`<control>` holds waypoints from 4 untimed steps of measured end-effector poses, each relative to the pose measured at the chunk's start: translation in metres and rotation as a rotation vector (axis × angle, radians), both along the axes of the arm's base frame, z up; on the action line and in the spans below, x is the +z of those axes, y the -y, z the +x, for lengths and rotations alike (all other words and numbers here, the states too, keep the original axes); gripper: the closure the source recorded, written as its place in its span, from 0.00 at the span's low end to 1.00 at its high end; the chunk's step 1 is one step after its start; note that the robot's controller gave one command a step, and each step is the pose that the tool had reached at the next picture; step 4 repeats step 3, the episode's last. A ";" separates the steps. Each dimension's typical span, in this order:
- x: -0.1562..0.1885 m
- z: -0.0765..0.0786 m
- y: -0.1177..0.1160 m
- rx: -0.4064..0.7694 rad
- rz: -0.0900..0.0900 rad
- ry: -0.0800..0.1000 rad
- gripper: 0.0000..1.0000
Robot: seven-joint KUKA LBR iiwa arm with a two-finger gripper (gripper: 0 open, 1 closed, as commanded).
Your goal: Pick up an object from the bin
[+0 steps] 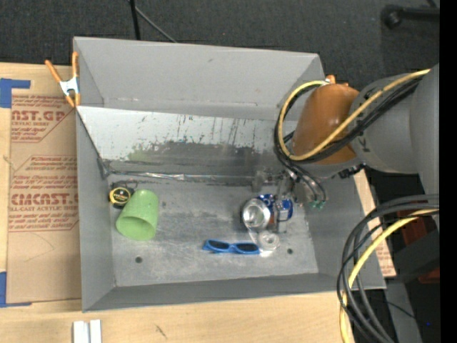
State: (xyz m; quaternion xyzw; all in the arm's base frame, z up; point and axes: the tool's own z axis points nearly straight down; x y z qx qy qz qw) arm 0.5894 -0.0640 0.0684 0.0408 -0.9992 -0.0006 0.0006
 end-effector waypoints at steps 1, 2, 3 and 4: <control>0.001 0.001 -0.001 0.001 0.000 0.001 0.00; 0.002 0.000 0.000 0.001 -0.001 -0.007 1.00; 0.084 0.002 -0.001 0.002 -0.002 0.011 1.00; 0.084 0.002 -0.001 0.002 -0.002 0.011 1.00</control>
Offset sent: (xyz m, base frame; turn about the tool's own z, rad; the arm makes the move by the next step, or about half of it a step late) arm 0.0000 0.0000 0.0000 0.0000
